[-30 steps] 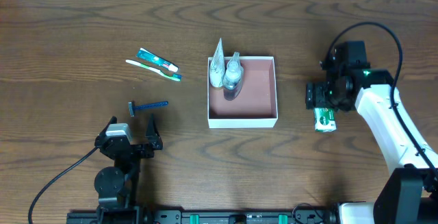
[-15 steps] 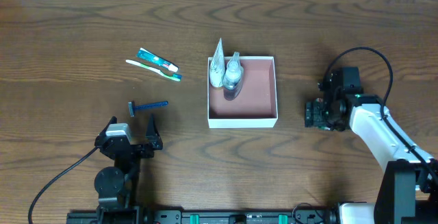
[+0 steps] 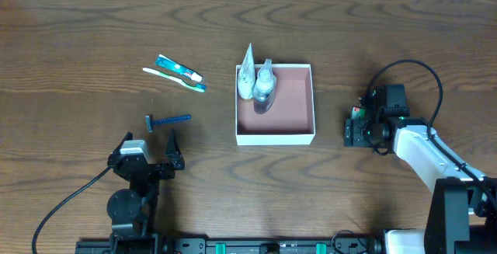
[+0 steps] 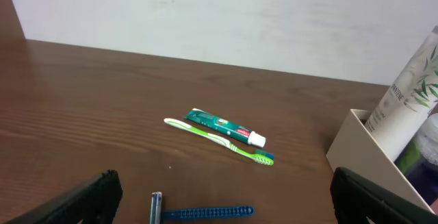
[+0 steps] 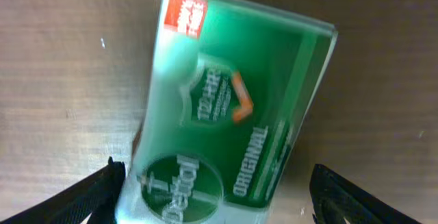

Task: Pack container
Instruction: 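Move the right gripper to the green deodorant box and grasp it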

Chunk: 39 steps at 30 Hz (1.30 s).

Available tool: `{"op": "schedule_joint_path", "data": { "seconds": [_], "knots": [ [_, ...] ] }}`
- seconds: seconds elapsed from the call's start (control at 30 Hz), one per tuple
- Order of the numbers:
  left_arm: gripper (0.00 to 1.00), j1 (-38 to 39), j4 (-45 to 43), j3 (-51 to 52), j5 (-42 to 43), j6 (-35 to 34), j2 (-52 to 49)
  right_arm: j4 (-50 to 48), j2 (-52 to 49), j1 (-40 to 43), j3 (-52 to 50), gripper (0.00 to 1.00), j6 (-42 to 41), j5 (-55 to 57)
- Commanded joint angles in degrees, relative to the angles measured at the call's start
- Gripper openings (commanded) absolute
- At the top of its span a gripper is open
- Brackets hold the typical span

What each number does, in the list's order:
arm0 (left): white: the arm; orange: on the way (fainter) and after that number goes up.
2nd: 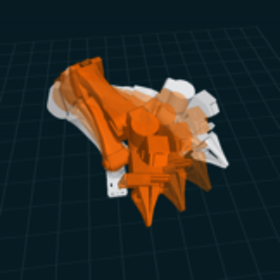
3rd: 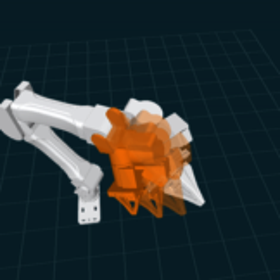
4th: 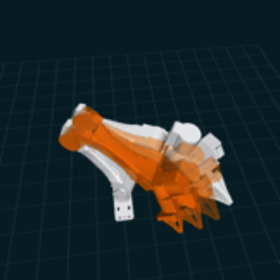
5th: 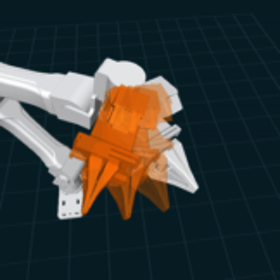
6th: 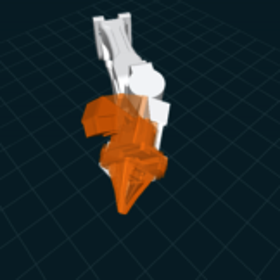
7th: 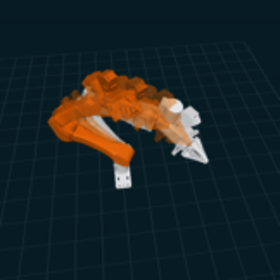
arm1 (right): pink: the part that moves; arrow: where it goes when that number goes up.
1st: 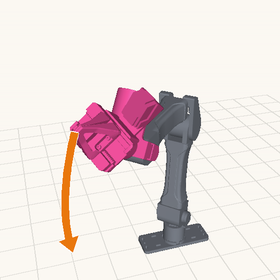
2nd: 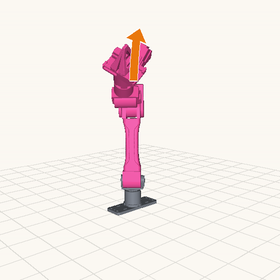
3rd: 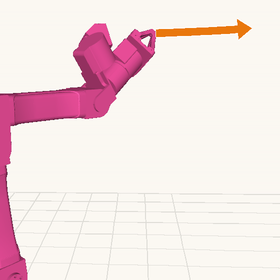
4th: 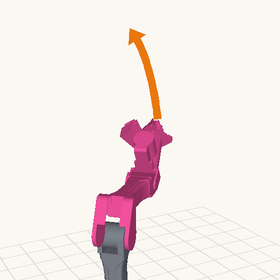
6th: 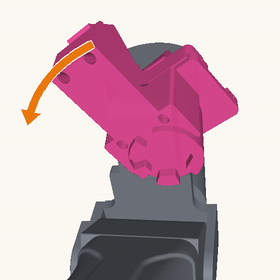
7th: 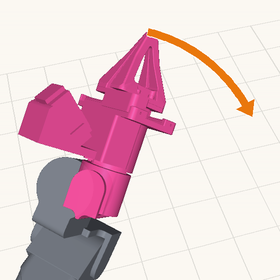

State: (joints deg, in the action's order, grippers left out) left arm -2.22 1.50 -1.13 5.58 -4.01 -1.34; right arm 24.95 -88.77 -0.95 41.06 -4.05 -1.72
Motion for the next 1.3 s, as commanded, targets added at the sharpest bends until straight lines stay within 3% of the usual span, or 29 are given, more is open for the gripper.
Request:
{"op": "schedule_joint_path", "data": {
  "seconds": [0.0,0.23,0.5,1.0,1.27],
  "knots": [
    [0.98,-0.28,2.1,0.9,0.66,0.79,-0.02,-2.08,-0.42,0.68,-0.37,0.84,-0.2,-0.22],
    [0.98,-0.28,2.1,0.9,0.66,0.79,-0.02,-4.96,-0.42,0.68,-0.37,0.8,-3.26,-0.46],
    [0.98,-0.28,2.1,0.9,0.66,0.79,-0.02,-5.84,-0.46,0.68,-0.37,0.67,-3.85,0.44],
    [0.98,-0.28,2.1,0.9,0.66,0.79,-0.02,-9.57,-5.57,0.68,-0.37,0.64,-5.35,0.83],
    [0.98,-0.28,2.1,0.9,0.66,0.79,-0.02,-10.47,-5.86,0.68,-0.37,0.35,-5.35,0.83]
  ]
}}
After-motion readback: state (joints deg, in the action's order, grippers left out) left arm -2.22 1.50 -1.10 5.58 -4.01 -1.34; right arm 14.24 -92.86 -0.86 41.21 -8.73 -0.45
